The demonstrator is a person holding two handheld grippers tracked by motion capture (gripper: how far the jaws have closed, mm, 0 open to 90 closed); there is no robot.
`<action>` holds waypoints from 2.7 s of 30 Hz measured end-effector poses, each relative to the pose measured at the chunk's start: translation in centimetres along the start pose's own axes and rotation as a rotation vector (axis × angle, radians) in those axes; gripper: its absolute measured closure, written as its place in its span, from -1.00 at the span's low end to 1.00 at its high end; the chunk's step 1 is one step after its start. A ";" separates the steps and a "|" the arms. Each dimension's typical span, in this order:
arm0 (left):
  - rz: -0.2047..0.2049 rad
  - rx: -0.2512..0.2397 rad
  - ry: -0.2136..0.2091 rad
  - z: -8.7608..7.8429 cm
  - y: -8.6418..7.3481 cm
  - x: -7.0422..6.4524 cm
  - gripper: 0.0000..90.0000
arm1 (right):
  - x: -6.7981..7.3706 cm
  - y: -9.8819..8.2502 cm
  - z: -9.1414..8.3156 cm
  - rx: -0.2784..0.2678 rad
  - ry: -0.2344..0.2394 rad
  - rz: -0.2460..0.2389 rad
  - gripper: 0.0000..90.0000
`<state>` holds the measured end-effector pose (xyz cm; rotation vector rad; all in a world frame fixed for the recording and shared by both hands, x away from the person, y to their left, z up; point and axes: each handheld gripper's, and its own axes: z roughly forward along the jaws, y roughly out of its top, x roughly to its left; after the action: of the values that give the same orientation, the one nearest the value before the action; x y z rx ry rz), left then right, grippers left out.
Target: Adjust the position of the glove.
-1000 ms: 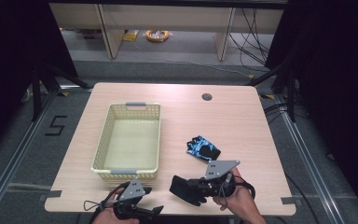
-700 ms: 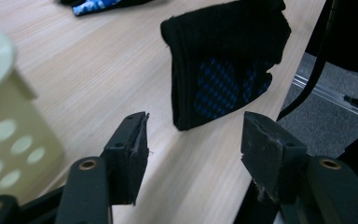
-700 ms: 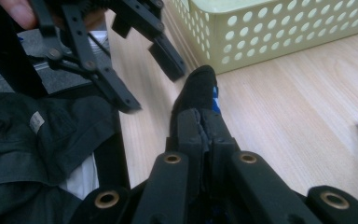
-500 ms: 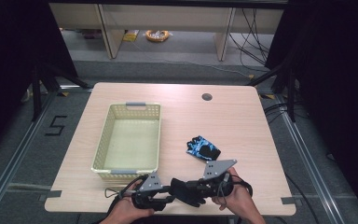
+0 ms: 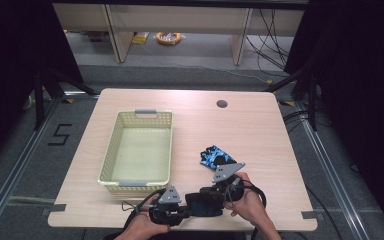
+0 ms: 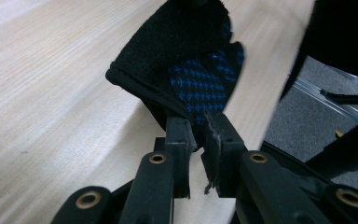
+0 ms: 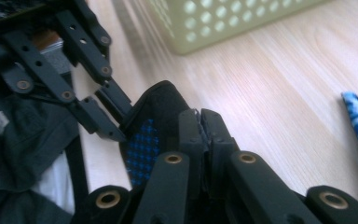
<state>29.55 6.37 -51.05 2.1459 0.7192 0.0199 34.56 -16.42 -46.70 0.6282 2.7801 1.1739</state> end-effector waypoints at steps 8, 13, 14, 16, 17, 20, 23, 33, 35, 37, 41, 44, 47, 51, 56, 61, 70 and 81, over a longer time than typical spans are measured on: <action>-0.044 0.005 0.016 0.5 0.0 0.8 0.66 | -1.4 -0.4 1.8 0.067 -0.042 0.084 0.96; -0.079 0.005 0.016 0.4 -0.1 0.6 0.44 | -1.5 -0.7 2.4 0.082 -0.068 0.110 0.82; -0.079 0.005 0.016 0.4 -0.1 0.6 0.39 | -1.5 -0.8 2.5 0.063 -0.072 0.128 0.75; -0.067 0.005 0.023 0.3 -0.1 0.5 0.31 | -1.5 -0.8 2.4 0.066 -0.074 0.139 0.56; -0.053 0.007 0.021 0.0 -0.1 0.4 0.26 | -1.6 -0.7 2.3 0.060 -0.083 0.145 0.50; -0.052 -0.001 0.033 -0.3 -0.1 0.4 0.13 | -1.5 -0.7 2.1 0.032 -0.101 0.162 0.33; -0.068 -0.011 0.033 -1.1 -0.1 0.3 0.07 | -1.8 -0.3 0.2 -0.024 -0.178 0.155 0.22; -0.079 -0.026 0.032 -2.6 -0.6 0.4 -0.11 | -5.3 -0.6 -3.1 0.042 -0.384 0.084 0.28; -0.094 -0.030 0.035 -2.8 -0.8 0.4 -0.13 | -6.0 -0.9 -2.9 0.045 -0.391 0.071 0.28; -0.102 -0.031 0.038 -3.1 -0.8 0.6 -0.14 | -6.5 -1.0 -2.5 0.068 -0.369 0.066 0.28; -0.104 -0.050 0.036 -3.6 -1.0 0.9 -0.14 | -6.9 -0.9 -1.5 0.108 -0.321 0.034 0.29; -0.097 -0.046 0.044 -3.9 -1.2 1.2 -0.14 | -7.1 -0.8 -0.7 0.123 -0.290 0.032 0.31; -0.108 -0.054 0.039 -4.0 -1.3 1.2 -0.14 | -7.5 -0.7 0.0 0.162 -0.267 0.009 0.33; -0.109 -0.055 0.040 -4.1 -1.4 1.4 -0.14 | -8.0 -1.0 0.8 0.175 -0.241 -0.009 0.45; -0.139 -0.055 0.037 -3.9 -1.4 1.3 -0.14 | -8.3 -1.1 1.0 0.172 -0.221 -0.035 0.92; -0.119 -0.054 0.039 -4.0 -1.4 1.6 -0.14 | -8.2 -1.0 1.0 0.170 -0.202 -0.056 0.94; -0.113 -0.064 0.043 -4.2 -1.2 1.5 -0.13 | -7.6 0.0 -1.4 -0.008 -0.244 0.176 0.96; -0.074 -0.104 0.055 -3.5 0.6 0.3 -0.12 | -4.1 1.0 -4.1 -0.169 -0.226 0.298 0.97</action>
<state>29.19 8.77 -48.46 2.0252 0.8116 0.0752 37.78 -20.14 -43.51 1.1084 2.4287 1.2765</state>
